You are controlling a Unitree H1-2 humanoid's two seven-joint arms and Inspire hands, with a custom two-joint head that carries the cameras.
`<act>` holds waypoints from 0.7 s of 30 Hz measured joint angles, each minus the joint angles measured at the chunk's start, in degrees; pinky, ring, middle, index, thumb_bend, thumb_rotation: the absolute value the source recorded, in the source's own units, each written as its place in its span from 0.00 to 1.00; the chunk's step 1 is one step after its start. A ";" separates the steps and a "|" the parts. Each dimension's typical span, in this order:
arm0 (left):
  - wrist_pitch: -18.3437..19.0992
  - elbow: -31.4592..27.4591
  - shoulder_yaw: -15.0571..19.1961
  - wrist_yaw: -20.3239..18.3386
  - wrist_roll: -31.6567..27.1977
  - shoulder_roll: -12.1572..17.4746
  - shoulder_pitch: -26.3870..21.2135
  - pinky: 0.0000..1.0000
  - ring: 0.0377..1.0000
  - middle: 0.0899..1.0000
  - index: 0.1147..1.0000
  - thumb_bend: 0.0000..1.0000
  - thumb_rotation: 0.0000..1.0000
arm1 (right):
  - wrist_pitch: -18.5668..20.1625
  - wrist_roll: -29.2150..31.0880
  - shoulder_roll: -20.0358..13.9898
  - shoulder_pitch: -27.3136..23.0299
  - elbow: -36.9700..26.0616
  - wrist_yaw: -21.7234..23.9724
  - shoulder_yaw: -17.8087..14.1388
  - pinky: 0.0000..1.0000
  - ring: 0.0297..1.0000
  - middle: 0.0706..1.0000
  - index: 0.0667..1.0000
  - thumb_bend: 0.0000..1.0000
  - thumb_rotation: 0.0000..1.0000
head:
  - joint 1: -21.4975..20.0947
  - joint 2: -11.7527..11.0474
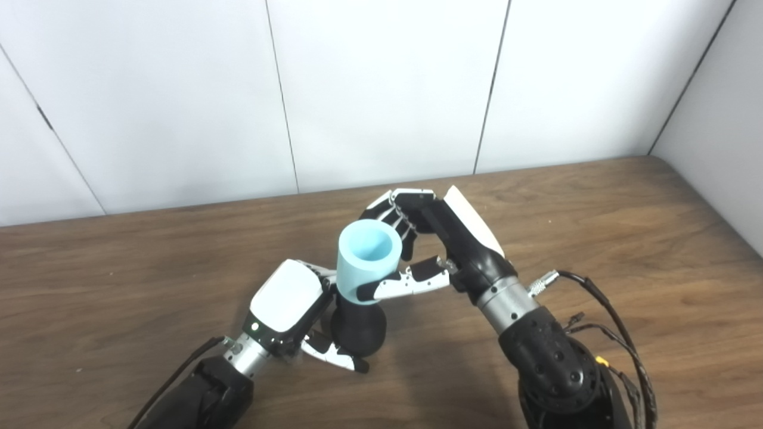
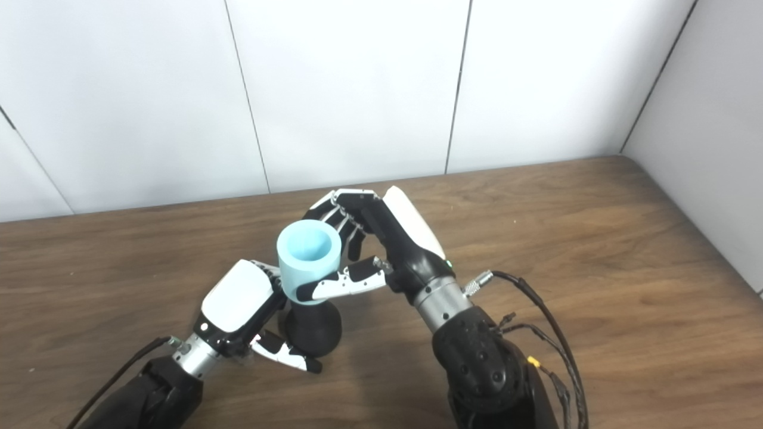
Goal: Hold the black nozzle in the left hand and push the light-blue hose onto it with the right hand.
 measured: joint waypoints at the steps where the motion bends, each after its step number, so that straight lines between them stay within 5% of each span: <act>1: 0.00 0.00 0.00 0.00 0.00 0.00 0.00 0.21 0.23 0.35 0.44 0.52 0.00 | -0.37 0.12 0.00 0.00 0.57 -0.29 0.00 0.27 0.37 0.42 0.52 0.51 0.00 | 0.00 0.00; 21: 0.05 0.00 0.21 -0.43 0.00 -0.06 0.00 0.20 0.23 0.38 0.44 0.52 0.00 | -2.10 1.09 -0.23 0.41 3.16 -1.79 0.28 0.26 0.36 0.42 0.52 0.51 0.00 | 0.35 0.35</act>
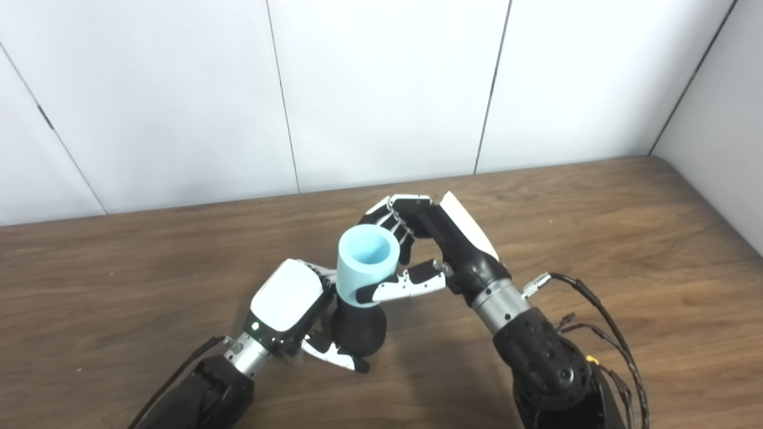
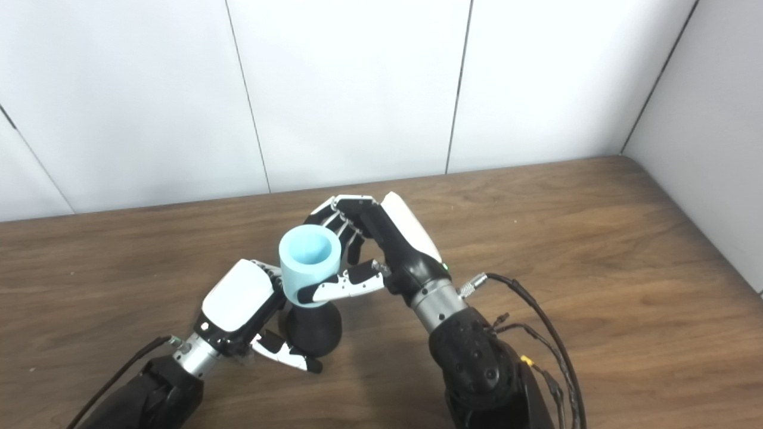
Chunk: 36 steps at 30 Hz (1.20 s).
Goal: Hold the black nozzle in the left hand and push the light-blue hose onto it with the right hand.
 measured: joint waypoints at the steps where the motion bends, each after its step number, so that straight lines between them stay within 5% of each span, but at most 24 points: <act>1: 0.00 0.00 0.01 -0.03 0.01 0.00 0.00 0.19 0.22 0.40 0.42 0.52 0.00 | 0.00 -0.07 0.00 0.02 0.00 -0.02 0.11 0.25 0.36 0.42 0.52 0.51 0.00 | 0.00 0.00; 16: 0.15 -0.11 0.27 -0.58 -0.09 -0.01 0.10 0.21 0.24 0.33 0.45 0.51 0.00 | -0.45 -0.13 0.02 1.21 0.12 -1.26 0.91 0.27 0.36 0.42 0.51 0.51 0.00 | 0.17 0.53; 36: 0.80 -0.66 0.75 -1.83 -0.06 0.02 0.45 0.23 0.26 0.34 0.46 0.51 0.00 | -14.48 -0.23 -0.77 3.67 5.79 -8.56 1.53 0.26 0.35 0.44 0.52 0.51 0.00 | 0.61 0.88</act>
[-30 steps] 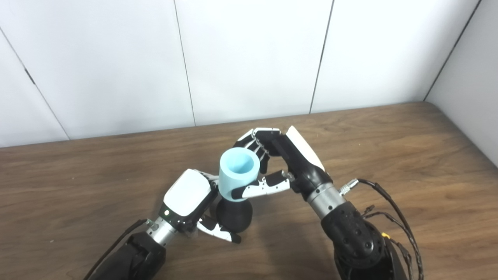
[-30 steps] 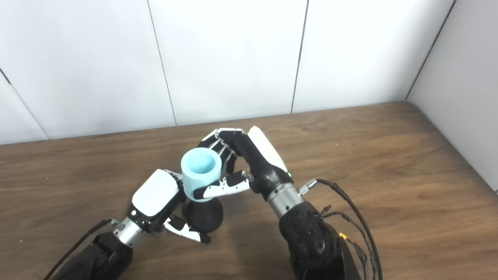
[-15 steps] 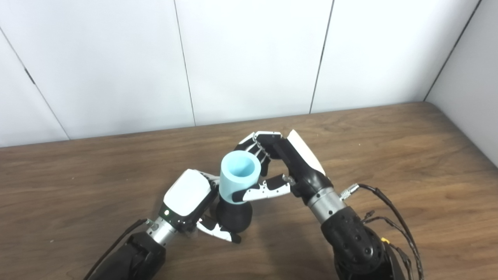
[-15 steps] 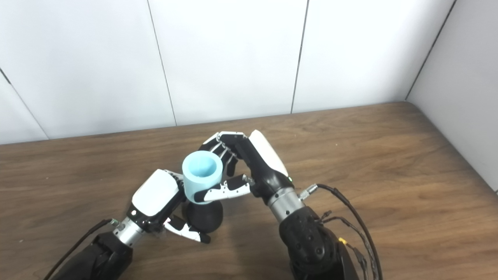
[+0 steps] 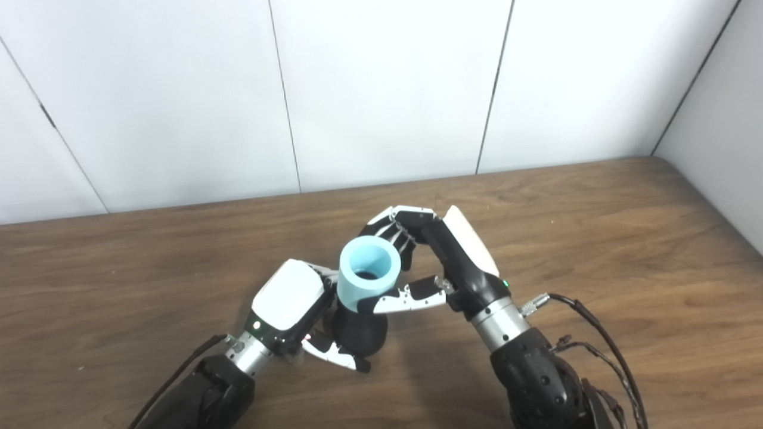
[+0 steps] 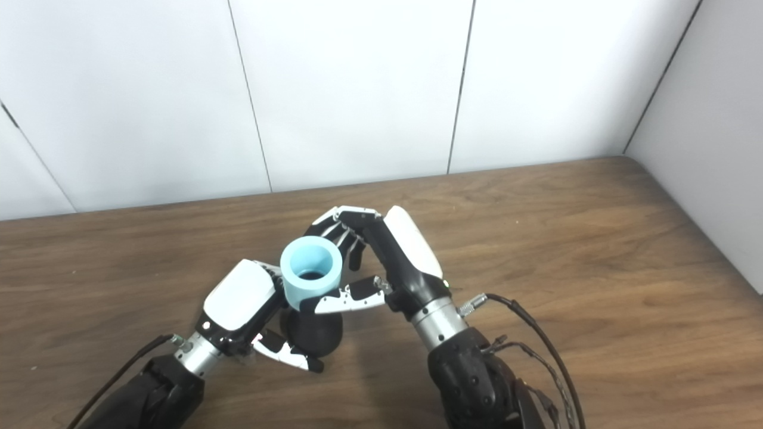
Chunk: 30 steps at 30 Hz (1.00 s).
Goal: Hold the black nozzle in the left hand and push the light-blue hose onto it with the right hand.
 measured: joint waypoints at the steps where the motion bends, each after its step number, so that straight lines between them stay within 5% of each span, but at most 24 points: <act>1: 0.06 -0.12 0.04 -0.03 0.00 0.01 0.04 0.22 0.25 0.34 0.46 0.51 0.00 | -0.37 -0.08 -0.12 0.01 0.05 -0.07 0.07 0.26 0.35 0.44 0.51 0.51 0.00 | 0.00 0.00; 22: 0.42 -0.61 0.08 -0.70 0.25 0.00 0.20 0.23 0.26 0.34 0.46 0.51 0.00 | -2.92 -1.23 -0.74 -0.04 1.48 -0.42 0.06 0.26 0.35 0.43 0.52 0.51 0.00 | -0.26 -1.40; 30: 0.41 0.71 0.06 -0.58 0.36 -0.37 -0.24 0.21 0.24 0.33 0.45 0.51 0.00 | 3.58 -0.97 -1.14 -2.37 0.38 3.53 -0.40 0.27 0.36 0.42 0.52 0.51 0.00 | -0.17 -1.93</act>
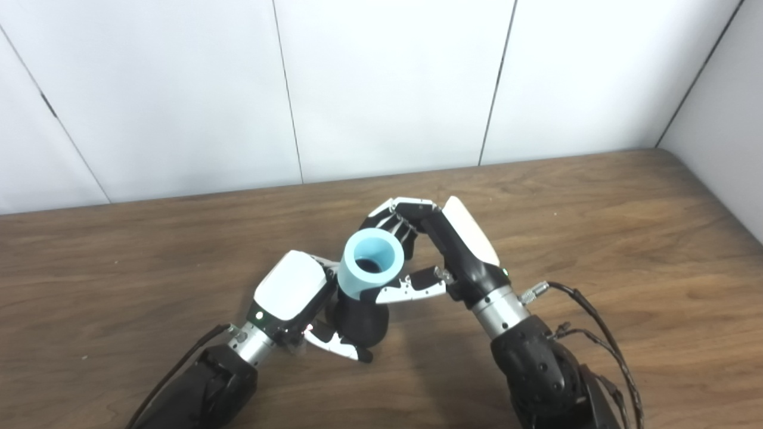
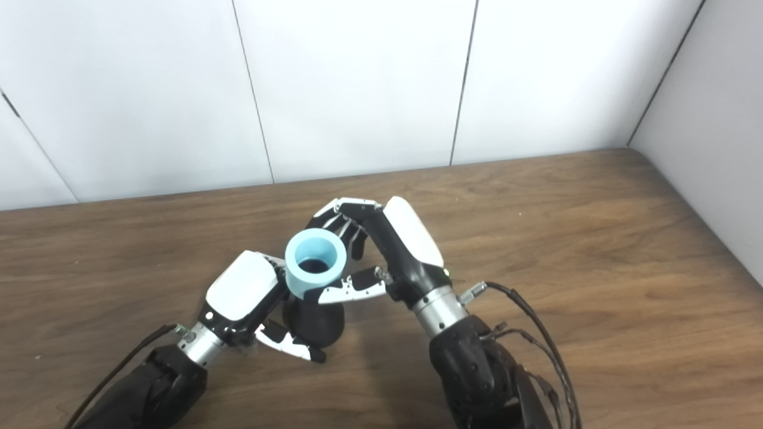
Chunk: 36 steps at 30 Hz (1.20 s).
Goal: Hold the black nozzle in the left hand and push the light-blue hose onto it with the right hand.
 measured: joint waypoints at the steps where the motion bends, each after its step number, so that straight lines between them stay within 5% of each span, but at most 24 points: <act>1: 0.00 0.01 0.00 0.00 0.01 -0.01 -0.01 0.21 0.24 0.33 0.45 0.51 0.00 | 0.83 0.06 -0.13 -0.30 -0.33 0.71 -0.05 0.27 0.36 0.42 0.52 0.51 0.00 | 0.09 0.00; 11: 0.02 0.00 -0.01 -0.03 0.03 -0.04 -0.03 0.19 0.21 0.42 0.42 0.52 0.00 | 5.58 0.04 -0.34 -0.88 -1.37 2.81 -0.01 0.27 0.36 0.42 0.52 0.51 0.00 | 0.09 0.53; 14: 0.02 0.00 -0.01 0.00 0.04 -0.04 -0.03 0.19 0.22 0.34 0.44 0.51 0.00 | 7.60 -0.43 -0.54 -0.90 -2.40 3.68 0.14 0.27 0.36 0.43 0.52 0.51 0.00 | 0.09 0.53; 21: 0.09 -0.02 0.00 -0.03 0.05 -0.04 -0.03 0.21 0.23 0.33 0.45 0.51 0.00 | 11.62 -2.09 -1.94 -2.12 -4.10 6.63 0.96 0.28 0.36 0.43 0.52 0.51 0.00 | 0.09 0.70; 36: 0.09 -0.03 0.00 0.20 0.29 -0.07 -0.03 0.23 0.26 0.34 0.46 0.51 0.00 | 13.80 -11.54 -4.26 -4.22 -9.37 14.74 3.54 0.27 0.36 0.42 0.52 0.51 0.00 | -0.18 0.62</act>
